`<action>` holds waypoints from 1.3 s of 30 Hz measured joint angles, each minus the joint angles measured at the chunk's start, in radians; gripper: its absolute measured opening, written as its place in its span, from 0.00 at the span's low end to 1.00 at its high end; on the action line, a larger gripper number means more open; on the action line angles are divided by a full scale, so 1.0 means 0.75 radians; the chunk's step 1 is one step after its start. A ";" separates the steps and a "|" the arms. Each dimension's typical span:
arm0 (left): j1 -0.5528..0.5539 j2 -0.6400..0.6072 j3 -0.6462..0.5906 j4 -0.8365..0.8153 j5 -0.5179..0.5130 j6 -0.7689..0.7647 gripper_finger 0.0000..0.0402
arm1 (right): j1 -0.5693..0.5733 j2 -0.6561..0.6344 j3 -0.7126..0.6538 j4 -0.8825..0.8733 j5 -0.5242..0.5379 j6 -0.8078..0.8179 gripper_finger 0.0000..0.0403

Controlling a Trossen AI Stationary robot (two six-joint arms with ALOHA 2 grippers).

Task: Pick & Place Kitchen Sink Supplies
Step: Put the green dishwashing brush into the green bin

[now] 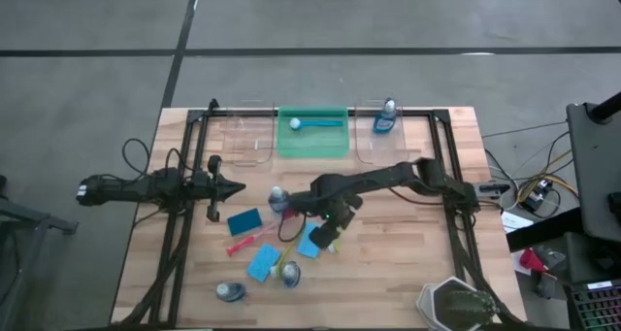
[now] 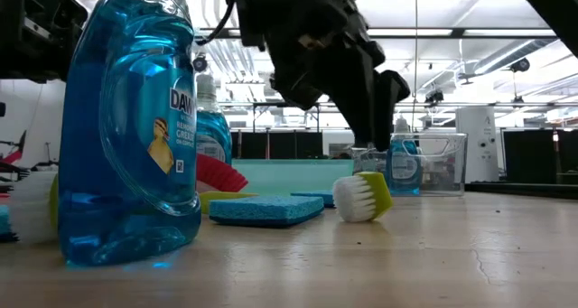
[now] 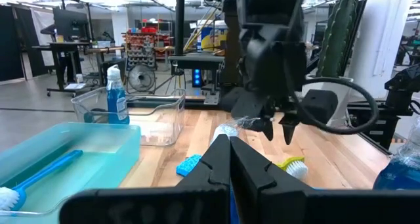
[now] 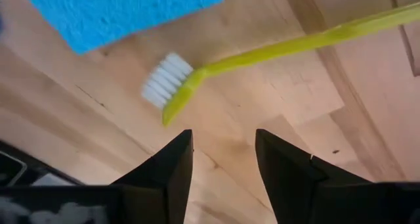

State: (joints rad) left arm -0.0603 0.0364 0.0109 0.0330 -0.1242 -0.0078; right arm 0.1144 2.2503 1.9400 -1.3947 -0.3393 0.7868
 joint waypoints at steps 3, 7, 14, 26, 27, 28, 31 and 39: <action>0.000 0.000 0.000 0.000 0.000 0.000 0.01 | 0.023 -0.036 -0.051 0.021 0.048 0.040 0.40; 0.000 0.000 0.000 0.000 0.000 0.000 0.01 | 0.045 -0.082 -0.138 0.164 0.075 0.147 0.38; 0.000 0.000 0.000 0.000 0.000 0.000 0.01 | 0.094 -0.142 -0.226 0.234 0.146 0.493 0.34; 0.000 0.000 0.000 0.000 0.000 0.000 0.01 | 0.099 -0.162 -0.254 0.372 0.319 1.181 0.32; 0.000 0.000 0.000 0.000 0.000 0.000 0.01 | 0.100 -0.161 -0.260 0.371 0.325 1.218 0.33; 0.000 0.000 0.000 0.000 0.000 0.000 0.01 | 0.102 -0.161 -0.265 0.373 0.339 1.255 0.34; 0.000 0.000 0.000 0.000 0.000 0.000 0.01 | 0.098 -0.162 -0.286 0.379 0.358 1.338 0.35; 0.000 0.000 0.000 0.000 0.000 0.000 0.01 | 0.093 -0.162 -0.413 0.544 0.363 1.461 0.35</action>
State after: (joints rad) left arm -0.0602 0.0362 0.0109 0.0332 -0.1242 -0.0080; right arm 0.1840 2.1292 1.6301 -0.9870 -0.0671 1.8825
